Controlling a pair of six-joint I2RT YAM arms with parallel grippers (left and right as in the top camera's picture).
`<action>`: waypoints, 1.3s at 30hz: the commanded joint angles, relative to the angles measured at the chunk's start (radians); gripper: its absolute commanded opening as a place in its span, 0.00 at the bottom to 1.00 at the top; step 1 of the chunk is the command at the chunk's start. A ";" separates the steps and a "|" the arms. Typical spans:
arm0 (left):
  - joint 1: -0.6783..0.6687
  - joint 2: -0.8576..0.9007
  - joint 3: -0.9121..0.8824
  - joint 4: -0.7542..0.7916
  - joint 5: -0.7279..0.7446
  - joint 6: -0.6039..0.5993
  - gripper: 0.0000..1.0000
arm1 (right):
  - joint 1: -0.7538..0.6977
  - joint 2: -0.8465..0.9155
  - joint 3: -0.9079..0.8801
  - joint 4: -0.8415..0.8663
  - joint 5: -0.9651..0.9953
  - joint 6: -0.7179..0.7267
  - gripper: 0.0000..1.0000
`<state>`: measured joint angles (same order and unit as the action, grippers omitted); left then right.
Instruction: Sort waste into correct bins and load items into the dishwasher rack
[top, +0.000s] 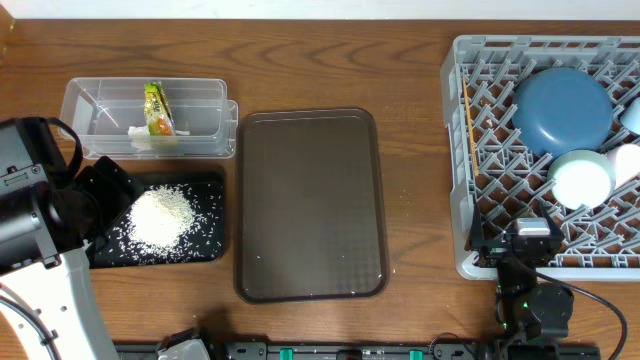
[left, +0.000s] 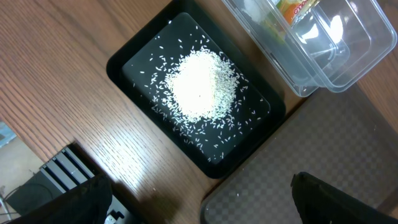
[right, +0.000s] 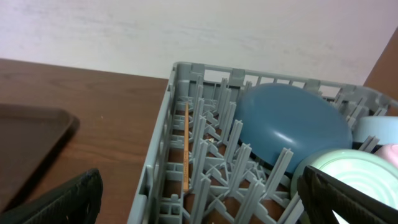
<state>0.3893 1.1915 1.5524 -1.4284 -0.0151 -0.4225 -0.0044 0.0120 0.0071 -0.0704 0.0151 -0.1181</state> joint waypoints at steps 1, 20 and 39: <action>0.004 0.003 0.002 0.000 -0.016 -0.002 0.95 | -0.001 -0.007 -0.002 -0.006 -0.008 -0.033 0.99; 0.004 0.003 0.002 0.000 -0.016 -0.002 0.95 | -0.001 -0.007 -0.002 -0.005 -0.008 0.009 0.99; 0.002 0.005 0.002 -0.006 -0.035 0.018 0.95 | -0.001 -0.007 -0.002 -0.005 -0.007 0.009 0.99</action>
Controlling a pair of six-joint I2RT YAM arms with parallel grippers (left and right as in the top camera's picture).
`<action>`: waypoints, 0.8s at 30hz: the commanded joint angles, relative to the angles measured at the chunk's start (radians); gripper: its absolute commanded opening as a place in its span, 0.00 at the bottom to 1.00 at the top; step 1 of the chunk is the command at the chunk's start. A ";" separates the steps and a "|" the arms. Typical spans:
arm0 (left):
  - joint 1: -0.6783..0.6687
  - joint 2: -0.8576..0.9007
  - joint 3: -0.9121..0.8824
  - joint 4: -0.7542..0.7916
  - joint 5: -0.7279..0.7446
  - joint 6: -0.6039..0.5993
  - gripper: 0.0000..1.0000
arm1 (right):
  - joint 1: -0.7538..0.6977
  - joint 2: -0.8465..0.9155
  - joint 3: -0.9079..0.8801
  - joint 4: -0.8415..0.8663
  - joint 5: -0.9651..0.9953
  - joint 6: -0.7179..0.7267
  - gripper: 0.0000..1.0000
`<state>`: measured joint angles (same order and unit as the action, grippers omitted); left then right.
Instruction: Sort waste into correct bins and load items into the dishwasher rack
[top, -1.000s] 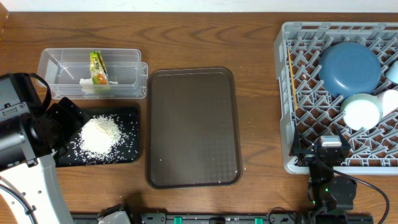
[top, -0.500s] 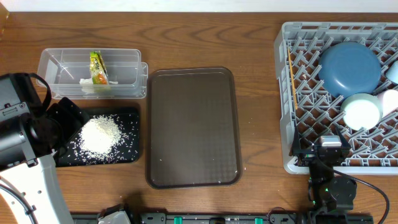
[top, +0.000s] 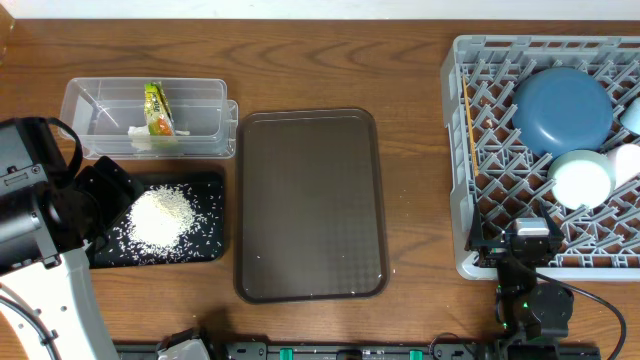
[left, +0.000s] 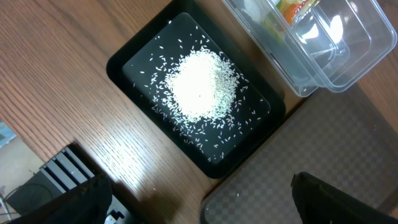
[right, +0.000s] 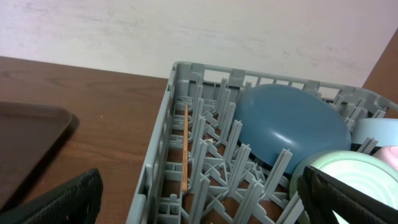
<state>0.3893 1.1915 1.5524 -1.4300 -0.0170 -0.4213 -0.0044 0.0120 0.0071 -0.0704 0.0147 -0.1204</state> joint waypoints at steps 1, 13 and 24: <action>0.002 0.007 0.002 -0.010 -0.048 0.034 0.95 | -0.001 -0.007 -0.002 -0.005 -0.007 0.011 0.99; -0.208 -0.148 -0.130 0.116 -0.017 0.120 0.95 | -0.001 -0.007 -0.002 -0.005 -0.007 0.011 0.99; -0.535 -0.646 -0.785 0.678 -0.017 0.140 0.95 | -0.001 -0.007 -0.002 -0.005 -0.007 0.011 0.99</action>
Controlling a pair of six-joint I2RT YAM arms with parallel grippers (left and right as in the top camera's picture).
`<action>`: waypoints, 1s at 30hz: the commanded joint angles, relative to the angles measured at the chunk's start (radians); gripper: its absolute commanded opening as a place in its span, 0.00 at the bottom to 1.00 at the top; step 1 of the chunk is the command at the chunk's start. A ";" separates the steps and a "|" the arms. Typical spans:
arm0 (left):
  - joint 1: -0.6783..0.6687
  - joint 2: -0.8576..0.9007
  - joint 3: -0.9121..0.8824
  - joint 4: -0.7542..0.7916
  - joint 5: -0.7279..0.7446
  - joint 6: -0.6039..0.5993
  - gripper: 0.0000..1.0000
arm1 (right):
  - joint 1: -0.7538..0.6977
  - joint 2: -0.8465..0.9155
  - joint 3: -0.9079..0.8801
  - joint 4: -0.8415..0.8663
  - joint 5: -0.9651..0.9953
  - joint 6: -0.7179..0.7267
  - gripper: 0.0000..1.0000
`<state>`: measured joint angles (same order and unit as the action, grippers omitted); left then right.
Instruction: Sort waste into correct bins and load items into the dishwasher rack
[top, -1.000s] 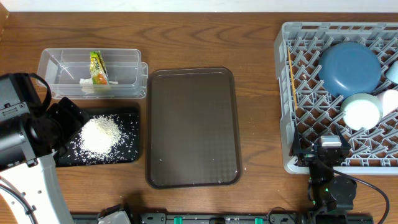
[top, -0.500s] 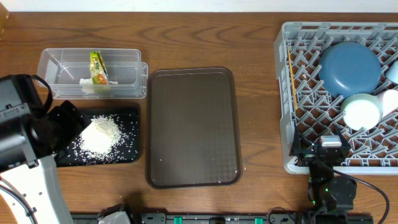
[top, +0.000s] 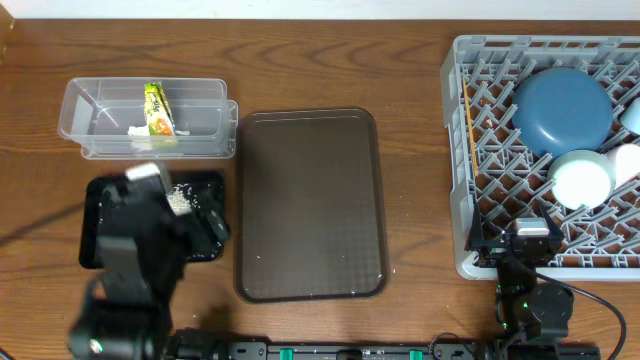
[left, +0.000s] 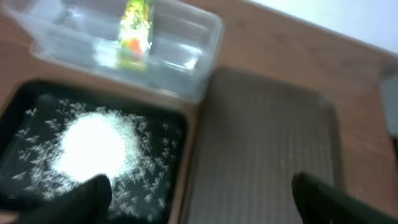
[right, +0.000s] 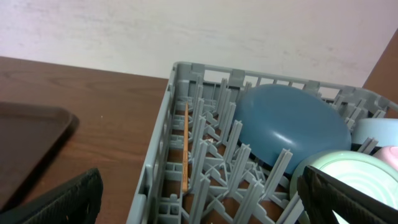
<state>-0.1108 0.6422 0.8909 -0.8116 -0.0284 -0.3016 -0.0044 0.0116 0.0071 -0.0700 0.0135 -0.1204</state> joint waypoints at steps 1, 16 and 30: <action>-0.040 -0.139 -0.175 0.096 -0.005 0.021 0.95 | -0.001 -0.007 -0.002 -0.005 -0.006 0.011 0.99; -0.041 -0.430 -0.617 0.539 -0.002 0.020 0.95 | -0.001 -0.007 -0.002 -0.005 -0.006 0.011 0.99; 0.059 -0.640 -0.819 0.697 -0.013 0.039 0.95 | -0.001 -0.007 -0.002 -0.005 -0.006 0.011 0.99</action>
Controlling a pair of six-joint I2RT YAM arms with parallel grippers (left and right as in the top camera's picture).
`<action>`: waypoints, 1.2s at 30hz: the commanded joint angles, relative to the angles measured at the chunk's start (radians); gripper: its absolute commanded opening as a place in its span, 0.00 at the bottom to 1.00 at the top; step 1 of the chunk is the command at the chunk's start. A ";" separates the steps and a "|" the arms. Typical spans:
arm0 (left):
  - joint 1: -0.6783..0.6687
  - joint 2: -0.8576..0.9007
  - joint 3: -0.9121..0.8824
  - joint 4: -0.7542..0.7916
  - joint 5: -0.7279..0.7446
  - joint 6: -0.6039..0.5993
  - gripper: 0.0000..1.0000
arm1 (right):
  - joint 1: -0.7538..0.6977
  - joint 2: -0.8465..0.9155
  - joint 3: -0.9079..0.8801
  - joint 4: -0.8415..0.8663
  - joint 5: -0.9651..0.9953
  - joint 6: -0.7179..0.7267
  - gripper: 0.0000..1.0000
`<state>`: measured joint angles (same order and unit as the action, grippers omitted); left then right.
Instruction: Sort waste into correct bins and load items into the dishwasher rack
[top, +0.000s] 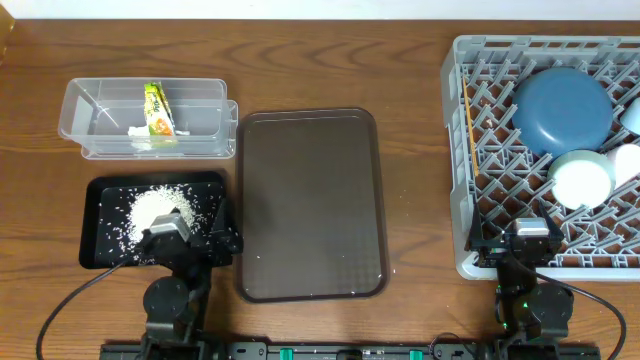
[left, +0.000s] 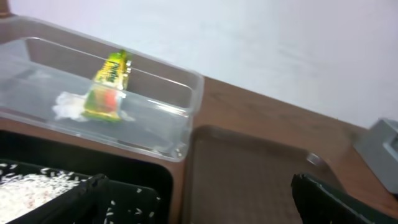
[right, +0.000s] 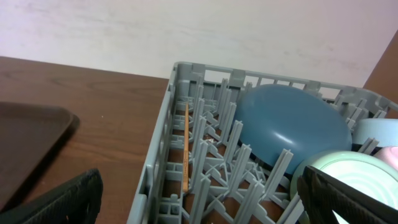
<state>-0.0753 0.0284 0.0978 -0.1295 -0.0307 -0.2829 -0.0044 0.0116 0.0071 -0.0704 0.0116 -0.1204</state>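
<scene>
A grey dishwasher rack (top: 470, 150) stands at the right and holds a blue bowl (top: 562, 108), a mint cup (top: 582, 178) and a wooden chopstick (right: 186, 149). A clear bin (top: 100, 120) at the back left holds a yellow-green wrapper (left: 109, 87) and white scraps. In front of it a black bin (top: 95, 250) holds rice (top: 150, 208). My left gripper (left: 199, 202) is open and empty, low at the black bin's front right corner (top: 188, 242). My right gripper (right: 199, 199) is open and empty at the rack's front edge (top: 530, 242).
A brown serving tray (top: 310, 205) lies in the middle of the wooden table (top: 410, 80), between the bins and the rack. A pale wall (right: 186, 31) rises behind the table.
My left arm has dropped from over the black bin to the table's front edge, and its camera now looks level across the bins. The right arm has not moved.
At first my left arm stood raised at the far left, looking down on the rice, and it held there. Then it was lower, over the black bin. Now it rests at the front edge. The right gripper stayed open by the rack throughout.
</scene>
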 joint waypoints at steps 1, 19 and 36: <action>0.031 -0.025 -0.029 0.018 -0.010 0.021 0.95 | -0.001 -0.007 -0.002 -0.005 -0.004 0.011 0.99; 0.049 -0.027 -0.094 0.180 -0.004 0.227 0.95 | -0.001 -0.007 -0.002 -0.005 -0.004 0.011 0.99; 0.083 -0.026 -0.094 0.059 -0.007 0.230 0.95 | -0.001 -0.007 -0.002 -0.005 -0.004 0.011 0.99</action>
<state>0.0040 0.0105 0.0174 -0.0223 -0.0257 -0.0700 -0.0044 0.0116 0.0071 -0.0704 0.0116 -0.1204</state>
